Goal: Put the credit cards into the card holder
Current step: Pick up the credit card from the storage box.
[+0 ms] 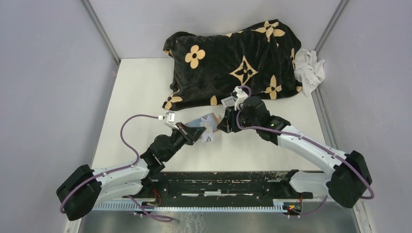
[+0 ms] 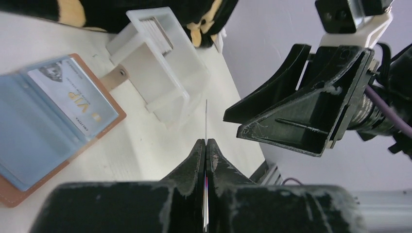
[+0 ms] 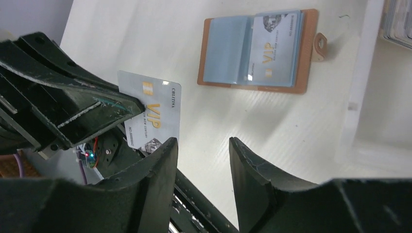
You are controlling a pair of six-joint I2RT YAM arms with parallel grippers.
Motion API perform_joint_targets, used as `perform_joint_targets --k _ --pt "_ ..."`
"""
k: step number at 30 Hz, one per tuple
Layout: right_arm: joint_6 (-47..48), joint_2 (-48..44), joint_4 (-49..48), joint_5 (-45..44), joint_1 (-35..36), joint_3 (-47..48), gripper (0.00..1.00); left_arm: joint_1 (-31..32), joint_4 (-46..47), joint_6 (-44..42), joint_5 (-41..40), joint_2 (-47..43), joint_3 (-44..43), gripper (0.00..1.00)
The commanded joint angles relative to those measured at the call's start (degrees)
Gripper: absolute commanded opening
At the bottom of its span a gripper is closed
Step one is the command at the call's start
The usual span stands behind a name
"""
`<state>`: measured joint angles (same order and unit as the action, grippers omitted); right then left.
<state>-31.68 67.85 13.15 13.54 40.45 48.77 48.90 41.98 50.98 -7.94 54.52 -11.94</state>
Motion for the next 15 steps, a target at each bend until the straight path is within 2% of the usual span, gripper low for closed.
perform_joint_targets --k 1,7,15 --pt "-3.1 3.9 -12.2 2.5 0.0 0.6 0.50 0.1 9.2 8.0 -8.1 -0.1 2.1 0.03" --pt "-6.5 8.9 -18.2 5.8 0.0 1.0 0.50 0.0 12.6 10.2 -10.9 0.4 3.4 0.03" --pt "-10.7 12.6 -25.7 11.0 -0.3 -0.3 0.50 -1.3 15.4 12.1 -8.9 2.7 3.1 0.03"
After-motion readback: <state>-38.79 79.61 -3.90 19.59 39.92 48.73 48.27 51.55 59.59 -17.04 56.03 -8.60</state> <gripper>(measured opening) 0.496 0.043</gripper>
